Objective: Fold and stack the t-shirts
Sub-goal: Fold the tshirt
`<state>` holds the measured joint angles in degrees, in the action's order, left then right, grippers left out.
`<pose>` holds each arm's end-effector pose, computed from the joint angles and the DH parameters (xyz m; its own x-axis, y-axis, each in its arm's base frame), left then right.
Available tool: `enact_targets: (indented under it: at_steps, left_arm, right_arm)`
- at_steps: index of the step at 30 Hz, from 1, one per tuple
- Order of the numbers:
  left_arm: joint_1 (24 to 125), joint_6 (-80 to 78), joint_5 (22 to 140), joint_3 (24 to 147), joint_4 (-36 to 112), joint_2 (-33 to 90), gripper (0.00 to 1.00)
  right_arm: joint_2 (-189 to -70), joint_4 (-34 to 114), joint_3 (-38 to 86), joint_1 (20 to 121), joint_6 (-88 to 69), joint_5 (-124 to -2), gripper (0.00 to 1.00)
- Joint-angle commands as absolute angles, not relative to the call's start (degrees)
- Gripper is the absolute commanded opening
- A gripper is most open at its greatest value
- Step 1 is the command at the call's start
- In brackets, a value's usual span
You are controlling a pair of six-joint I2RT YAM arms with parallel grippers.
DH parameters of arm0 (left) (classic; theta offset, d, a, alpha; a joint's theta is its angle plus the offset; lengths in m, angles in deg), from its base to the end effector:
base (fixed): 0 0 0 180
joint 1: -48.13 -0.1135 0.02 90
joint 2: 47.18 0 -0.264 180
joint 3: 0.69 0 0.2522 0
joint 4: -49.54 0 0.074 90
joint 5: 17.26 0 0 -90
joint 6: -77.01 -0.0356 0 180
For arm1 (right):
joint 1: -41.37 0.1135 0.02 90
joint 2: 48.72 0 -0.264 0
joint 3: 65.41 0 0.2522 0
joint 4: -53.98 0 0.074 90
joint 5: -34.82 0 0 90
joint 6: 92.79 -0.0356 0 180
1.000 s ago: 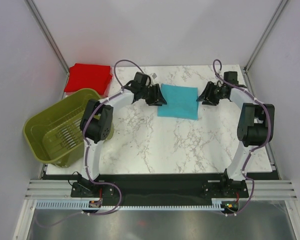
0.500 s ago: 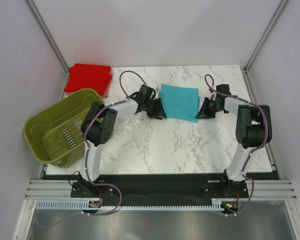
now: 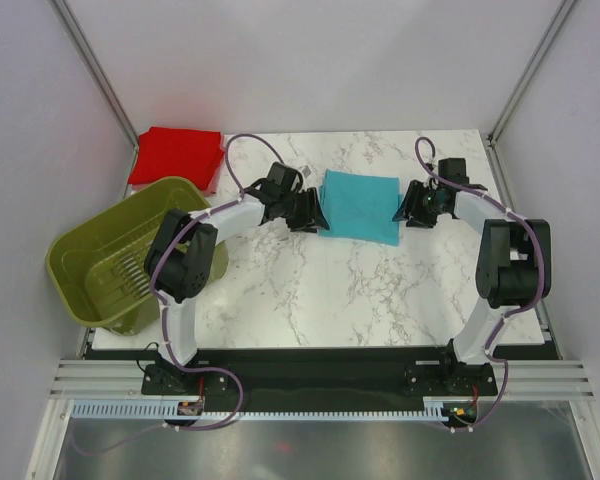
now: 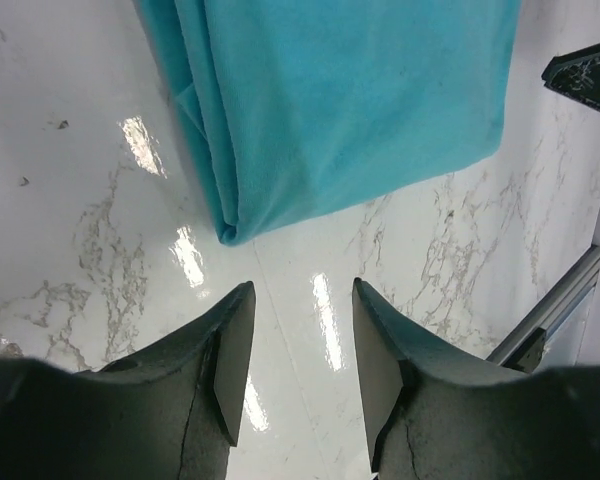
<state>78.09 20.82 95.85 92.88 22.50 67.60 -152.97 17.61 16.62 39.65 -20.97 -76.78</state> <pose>0.3715 -0.2303 0.1823 -0.9186 -0.0612 -0.3903 0.2101 0.7610 -0.6138 0.3745 0.0019 0.1826 -0.8616 0.3161 -0.3971 0.1105 0.8804 0.4611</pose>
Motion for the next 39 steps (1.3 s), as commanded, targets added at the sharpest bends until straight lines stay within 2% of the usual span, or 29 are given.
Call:
enact_targets:
  at_steps: [1, 9, 11, 12, 13, 15, 17, 18, 22, 23, 24, 25, 28, 31, 36, 39]
  left_arm:
    - [77.4, 19.7, 96.7, 95.9, 22.9, 70.5, 0.52]
    - [76.6, 18.0, 99.4, 99.9, 22.9, 78.3, 0.50]
    - [76.6, 17.5, 99.7, 99.9, 22.9, 78.9, 0.39]
    - [76.5, 17.5, 99.8, 99.6, 22.9, 78.9, 0.33]
    - [76.5, 17.6, 99.5, 99.0, 22.9, 78.4, 0.21]
    - [76.5, 18.3, 98.8, 96.7, 22.8, 76.7, 0.07]
    - [76.7, 18.3, 98.8, 94.1, 22.8, 75.1, 0.07]
    - [76.9, 19.6, 97.0, 93.0, 22.8, 73.9, 0.02]
    - [76.9, 23.4, 93.2, 85.9, 22.9, 66.0, 0.02]
    - [76.9, 23.7, 93.0, 84.1, 22.8, 65.0, 0.03]
    - [76.8, 23.9, 92.5, 83.5, 22.7, 64.0, 0.18]
    - [76.7, 24.0, 92.2, 83.0, 22.8, 61.9, 0.27]
    - [75.9, 23.8, 91.7, 83.8, 22.8, 60.4, 0.50]
    - [74.6, 22.4, 91.5, 88.4, 22.8, 61.9, 0.55]
    - [73.8, 18.5, 92.9, 96.4, 22.8, 69.4, 0.57]
    - [73.5, 17.7, 93.0, 100.5, 22.9, 73.4, 0.58]
  right_arm:
    - [-156.4, 18.6, 22.3, 39.4, -19.6, -74.9, 0.55]
    - [-167.7, 19.6, 33.2, 39.4, -19.3, -77.6, 0.54]
    - [-170.2, 19.7, 34.6, 39.3, -19.1, -77.7, 0.53]
    - [-170.6, 19.9, 34.7, 39.3, -18.8, -77.6, 0.51]
    - [-170.9, 20.4, 34.5, 39.3, -18.7, -77.5, 0.47]
    - [-171.6, 22.0, 34.0, 39.2, -18.2, -78.1, 0.38]
    - [-172.4, 23.2, 33.4, 39.1, -18.1, -80.0, 0.29]
    - [-172.6, 24.0, 33.0, 39.1, -18.7, -81.9, 0.22]
    - [-171.3, 29.1, 28.1, 39.5, -19.8, -87.4, 0.11]
    - [-170.4, 29.8, 26.1, 39.5, -19.7, -87.8, 0.10]
    - [-169.8, 30.2, 25.1, 39.5, -19.6, -88.7, 0.08]
    - [-169.6, 30.6, 24.4, 39.5, -19.8, -89.0, 0.08]
    - [-169.6, 30.9, 23.5, 39.5, -20.3, -91.5, 0.09]
    - [-168.7, 31.7, 22.8, 39.5, -21.4, -92.6, 0.16]
    - [-164.0, 32.2, 20.9, 39.6, -23.2, -92.0, 0.46]
    - [-159.6, 32.1, 19.9, 39.6, -25.4, -90.3, 0.55]
